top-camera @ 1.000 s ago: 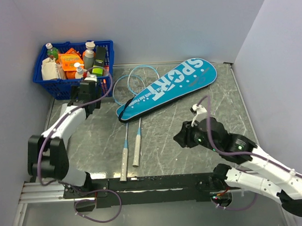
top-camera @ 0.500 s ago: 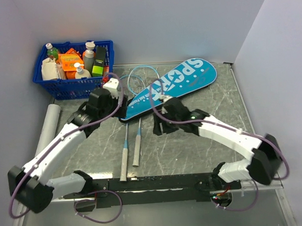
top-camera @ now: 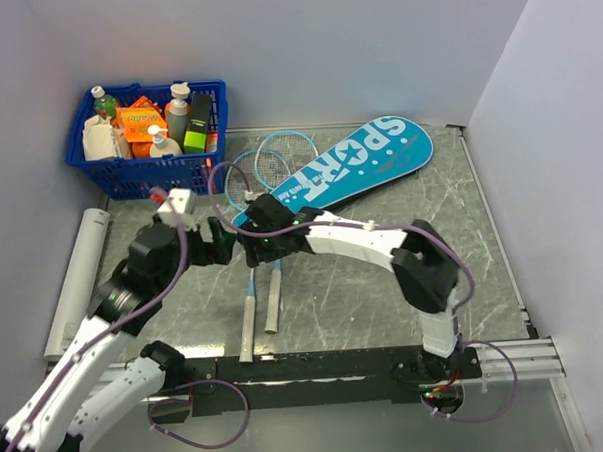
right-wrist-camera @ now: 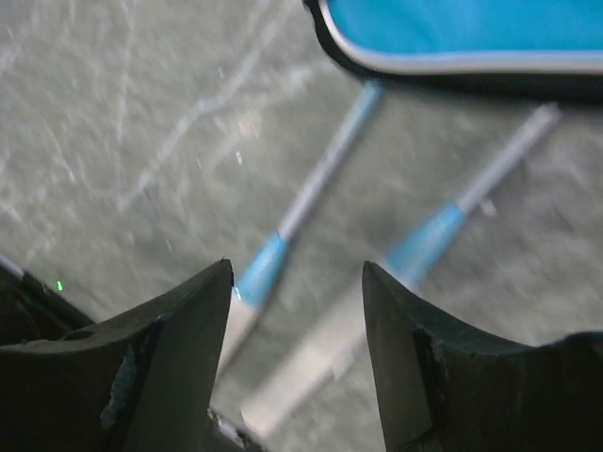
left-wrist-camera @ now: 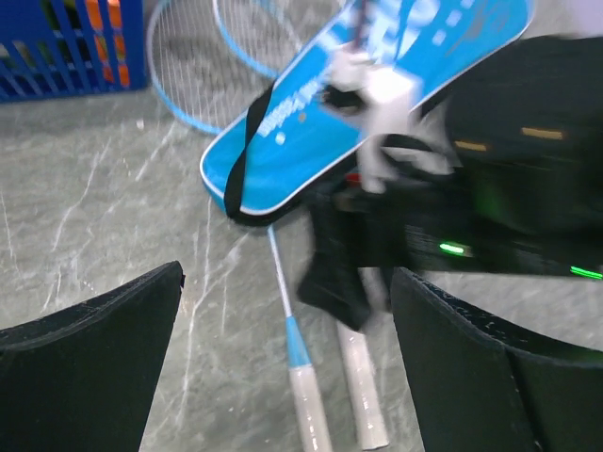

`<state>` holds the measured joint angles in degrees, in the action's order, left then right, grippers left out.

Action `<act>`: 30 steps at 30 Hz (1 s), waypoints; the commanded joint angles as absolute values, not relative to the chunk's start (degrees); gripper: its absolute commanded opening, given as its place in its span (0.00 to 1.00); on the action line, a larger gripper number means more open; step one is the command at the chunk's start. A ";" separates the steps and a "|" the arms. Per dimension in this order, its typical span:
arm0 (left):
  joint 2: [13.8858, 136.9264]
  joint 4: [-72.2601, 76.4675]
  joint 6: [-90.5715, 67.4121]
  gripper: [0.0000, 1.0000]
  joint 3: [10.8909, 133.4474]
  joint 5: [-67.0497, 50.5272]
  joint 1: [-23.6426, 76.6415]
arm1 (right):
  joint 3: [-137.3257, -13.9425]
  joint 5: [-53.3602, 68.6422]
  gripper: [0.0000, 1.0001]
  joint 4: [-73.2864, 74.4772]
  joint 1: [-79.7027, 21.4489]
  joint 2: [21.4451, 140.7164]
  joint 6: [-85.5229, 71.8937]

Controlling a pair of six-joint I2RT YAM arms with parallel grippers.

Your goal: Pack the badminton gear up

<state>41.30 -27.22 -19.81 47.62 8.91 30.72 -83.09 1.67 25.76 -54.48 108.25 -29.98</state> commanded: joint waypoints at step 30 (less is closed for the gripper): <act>28.04 -22.59 -21.18 0.96 41.13 9.14 30.76 | -101.18 -4.30 0.00 32.78 -52.39 130.27 -40.51</act>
<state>28.60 -24.51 -21.69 41.43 8.86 30.72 -103.07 -2.70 33.58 -53.65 130.02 -39.05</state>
